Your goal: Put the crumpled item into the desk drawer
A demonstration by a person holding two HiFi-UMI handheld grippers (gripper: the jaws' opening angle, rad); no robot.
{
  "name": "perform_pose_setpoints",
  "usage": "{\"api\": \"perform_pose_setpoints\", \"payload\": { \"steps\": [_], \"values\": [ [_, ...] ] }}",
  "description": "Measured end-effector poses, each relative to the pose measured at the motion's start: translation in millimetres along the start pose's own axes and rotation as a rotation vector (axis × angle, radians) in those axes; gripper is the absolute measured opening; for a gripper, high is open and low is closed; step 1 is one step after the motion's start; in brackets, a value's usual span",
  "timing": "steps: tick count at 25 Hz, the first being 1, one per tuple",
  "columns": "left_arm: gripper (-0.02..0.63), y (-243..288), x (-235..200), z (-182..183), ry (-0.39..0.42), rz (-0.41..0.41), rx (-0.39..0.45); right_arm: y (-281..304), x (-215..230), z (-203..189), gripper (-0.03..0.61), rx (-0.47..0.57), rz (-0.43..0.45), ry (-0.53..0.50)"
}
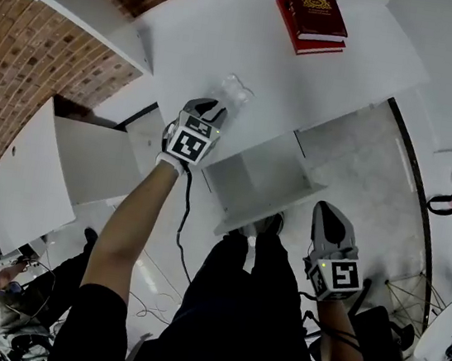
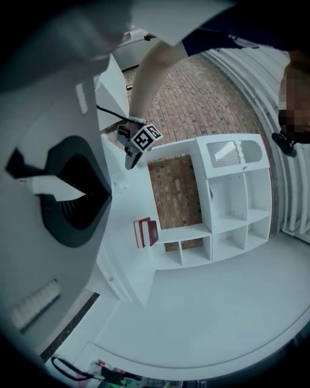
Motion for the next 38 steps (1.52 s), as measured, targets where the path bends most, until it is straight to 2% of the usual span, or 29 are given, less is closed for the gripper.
{"api": "perform_pose_setpoints", "payload": {
  "steps": [4, 8, 11, 13, 15, 18, 25, 31, 38],
  "values": [
    [0.107, 40, -7, -4, -0.029, -0.032, -0.080, 0, 5, -11, 0.003, -0.027, -0.031, 0.034],
    [0.107, 70, -16, -11, -0.056, -0.029, -0.159, 2, 11, -21, 0.003, -0.037, -0.048, 0.053],
    [0.107, 79, -21, -9, -0.057, -0.009, -0.173, 1, 13, -31, 0.003, -0.059, -0.061, 0.069],
    [0.099, 83, -19, -10, -0.076, -0.026, -0.173, 1, 12, -37, 0.003, -0.079, -0.064, 0.079],
    [0.058, 86, -15, -14, -0.056, -0.039, -0.201, 4, 10, -39, 0.003, -0.084, -0.060, 0.083],
    [0.013, 86, -7, -14, 0.030, -0.051, -0.227, 8, 4, -38, 0.003, -0.082, -0.042, 0.076],
    [0.005, 61, 8, -13, 0.085, -0.116, -0.167, 14, -3, -36, 0.003, -0.082, -0.010, 0.060],
    [0.005, 17, 48, -14, 0.157, -0.197, -0.103, 21, -13, -35, 0.003, -0.101, 0.018, 0.059],
    [0.005, -18, 107, -49, 0.118, -0.297, -0.083, 24, -32, -50, 0.003, -0.109, 0.081, 0.042]
  ]
}}
Point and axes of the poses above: the fingertips, and each gripper's own axes: y forward along the fingers, x to its right, z out of its top, the point moved 5 cm from there along -y, backward along the fingers, and after that the axes turned 4 degrees about -y, right-handed, at the moved point
